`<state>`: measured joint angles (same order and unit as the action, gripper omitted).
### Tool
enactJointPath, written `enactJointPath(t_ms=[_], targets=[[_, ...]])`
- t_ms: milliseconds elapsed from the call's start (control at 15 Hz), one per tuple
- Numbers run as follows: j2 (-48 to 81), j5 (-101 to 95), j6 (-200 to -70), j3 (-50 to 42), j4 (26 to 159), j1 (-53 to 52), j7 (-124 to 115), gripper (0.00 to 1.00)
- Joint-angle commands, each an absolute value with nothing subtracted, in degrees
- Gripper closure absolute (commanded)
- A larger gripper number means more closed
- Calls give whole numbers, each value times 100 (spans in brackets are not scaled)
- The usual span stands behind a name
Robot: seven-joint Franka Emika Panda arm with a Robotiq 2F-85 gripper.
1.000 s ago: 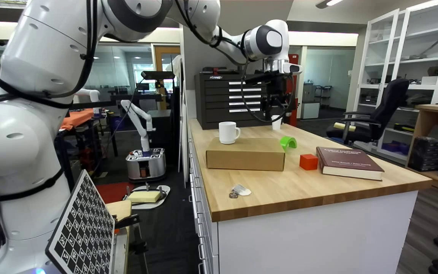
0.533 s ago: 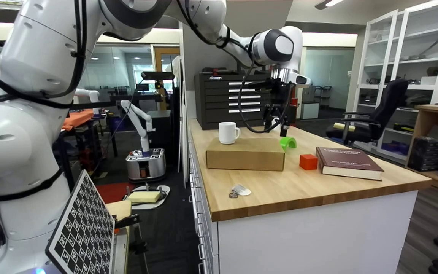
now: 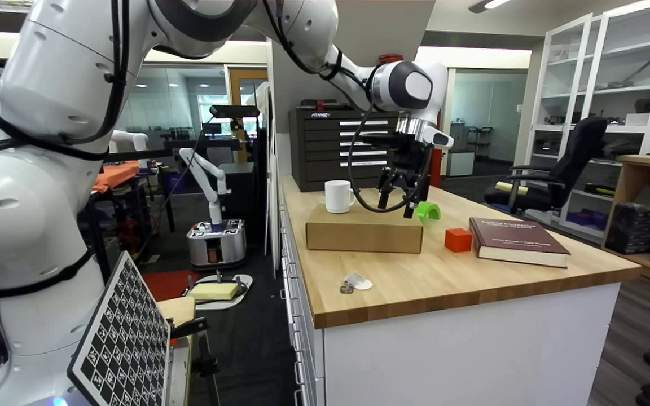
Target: Put the teabag in the mug
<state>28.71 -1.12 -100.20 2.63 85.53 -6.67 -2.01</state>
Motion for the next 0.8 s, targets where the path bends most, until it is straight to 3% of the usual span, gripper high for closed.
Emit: enactJointPath(t_ms=[0,533,600,733], targets=[[2539,-61,-10804,443,9263,-567,440,0],[1454,-6,-11904,484,10830,-502,782,0],[2315,-122,-11657,452,9897,-613,634,0],[2144,-126,-11642,458,10011,-622,634,0]])
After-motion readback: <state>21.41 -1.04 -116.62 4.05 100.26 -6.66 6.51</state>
